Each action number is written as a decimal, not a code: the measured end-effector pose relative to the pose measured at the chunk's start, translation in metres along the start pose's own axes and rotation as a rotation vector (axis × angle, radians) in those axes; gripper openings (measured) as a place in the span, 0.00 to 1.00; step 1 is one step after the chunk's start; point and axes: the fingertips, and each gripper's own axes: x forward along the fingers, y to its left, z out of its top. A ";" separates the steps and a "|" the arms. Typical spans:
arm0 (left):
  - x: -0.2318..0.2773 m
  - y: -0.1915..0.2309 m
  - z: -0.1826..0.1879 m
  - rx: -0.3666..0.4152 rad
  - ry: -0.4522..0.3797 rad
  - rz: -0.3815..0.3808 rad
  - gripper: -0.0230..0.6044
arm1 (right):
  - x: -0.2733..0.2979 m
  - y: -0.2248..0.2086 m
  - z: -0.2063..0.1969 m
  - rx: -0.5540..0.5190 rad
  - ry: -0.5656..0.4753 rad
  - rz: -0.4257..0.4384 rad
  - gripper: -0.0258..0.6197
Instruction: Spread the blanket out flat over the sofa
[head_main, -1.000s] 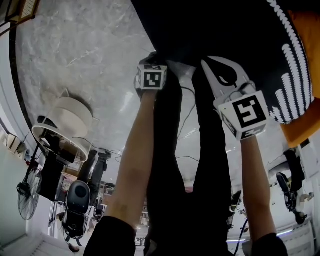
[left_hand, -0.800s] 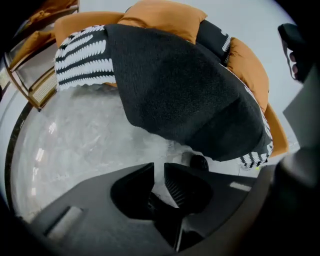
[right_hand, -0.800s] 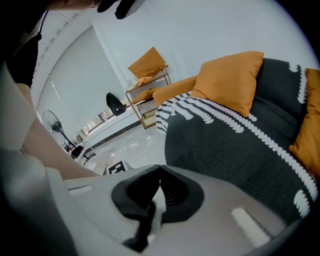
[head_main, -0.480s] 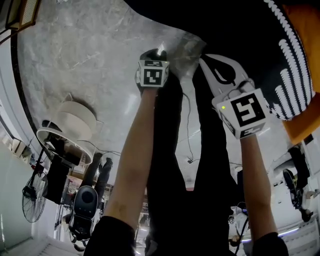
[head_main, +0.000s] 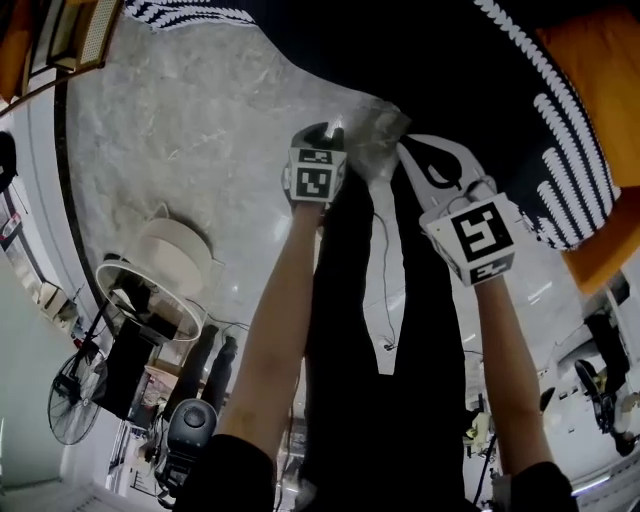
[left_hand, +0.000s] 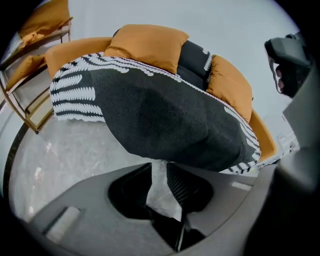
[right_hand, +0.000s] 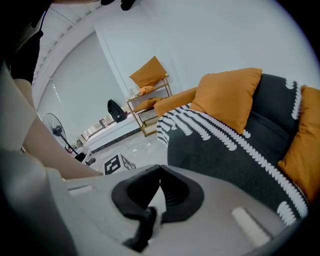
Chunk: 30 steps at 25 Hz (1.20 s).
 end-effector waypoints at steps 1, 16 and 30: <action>-0.007 -0.001 0.006 0.000 -0.006 0.003 0.19 | -0.006 0.001 0.006 -0.003 -0.007 0.000 0.04; -0.093 -0.037 0.098 -0.013 -0.079 0.064 0.19 | -0.102 -0.029 0.070 0.005 -0.102 -0.005 0.04; -0.175 -0.124 0.187 0.106 -0.158 0.048 0.19 | -0.211 -0.068 0.103 0.052 -0.209 -0.084 0.04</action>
